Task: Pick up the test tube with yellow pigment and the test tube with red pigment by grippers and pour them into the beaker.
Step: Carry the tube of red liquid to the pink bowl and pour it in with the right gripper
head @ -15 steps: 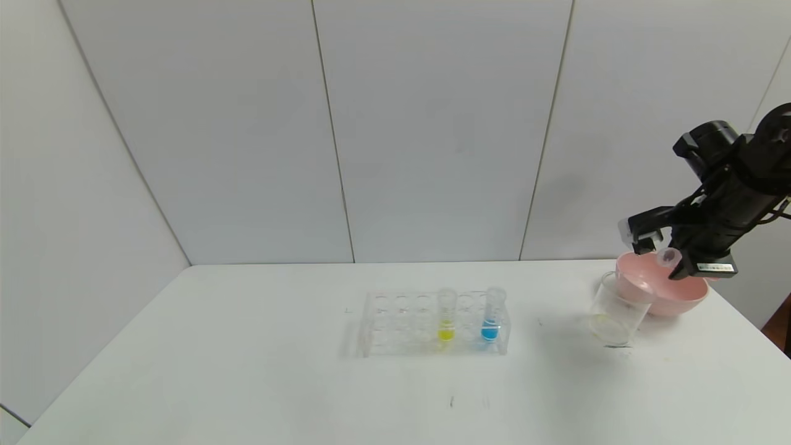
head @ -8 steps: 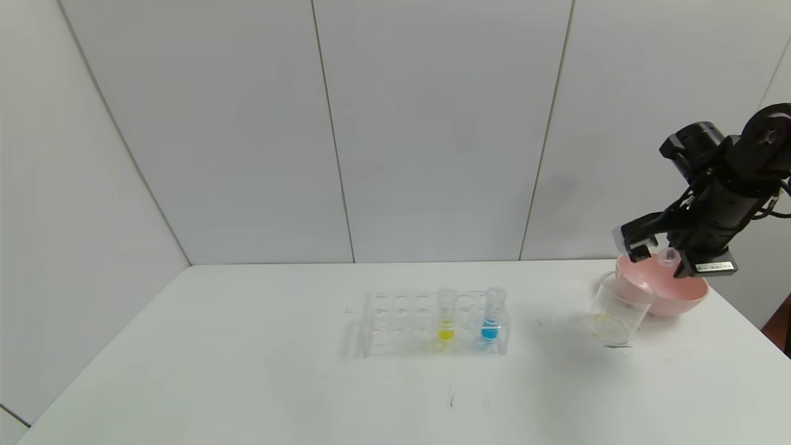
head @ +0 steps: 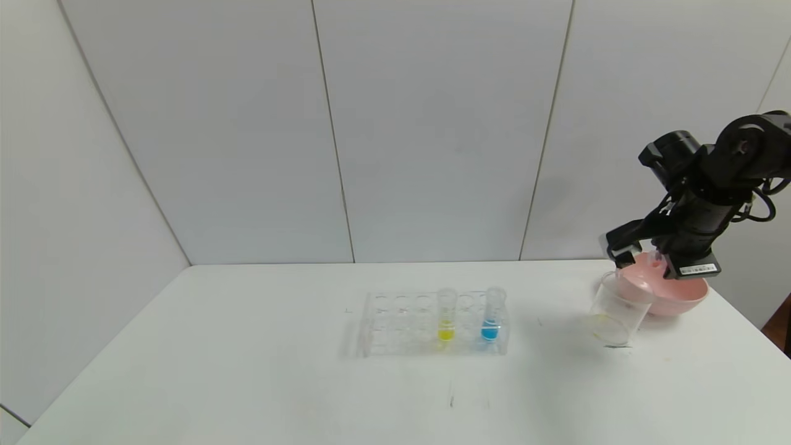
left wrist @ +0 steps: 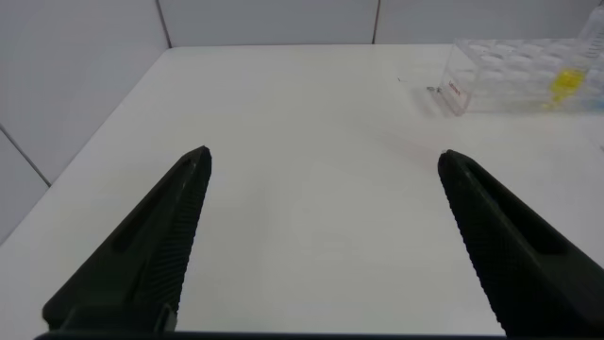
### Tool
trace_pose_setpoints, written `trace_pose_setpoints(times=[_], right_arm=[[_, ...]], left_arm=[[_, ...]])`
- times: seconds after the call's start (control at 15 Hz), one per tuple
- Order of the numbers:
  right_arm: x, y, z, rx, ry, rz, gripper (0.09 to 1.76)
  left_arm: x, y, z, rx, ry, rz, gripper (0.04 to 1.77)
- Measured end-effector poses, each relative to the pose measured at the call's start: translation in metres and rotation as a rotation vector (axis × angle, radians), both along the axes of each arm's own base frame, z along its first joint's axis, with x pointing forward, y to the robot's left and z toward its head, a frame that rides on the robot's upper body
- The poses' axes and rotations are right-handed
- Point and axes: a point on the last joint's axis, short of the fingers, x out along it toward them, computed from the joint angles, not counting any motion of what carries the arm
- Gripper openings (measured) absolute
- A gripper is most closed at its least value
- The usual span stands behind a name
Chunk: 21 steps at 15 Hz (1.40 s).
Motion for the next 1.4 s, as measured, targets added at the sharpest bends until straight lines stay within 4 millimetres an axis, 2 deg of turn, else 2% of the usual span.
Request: trace_pose_setpoints(times=[0.8,1.4], right_arm=[[0.012,0.022,-0.006,-0.250,-0.042,0.011,0.53],[0.014,0.033,-0.007,-0.330,-0.033,0.054,0.53]], left_arm=[[0.000,0.000,0.000,0.000,0.000,0.000,1.72],[0.000,0.000,0.000,0.000,0.000,0.000,1.72]])
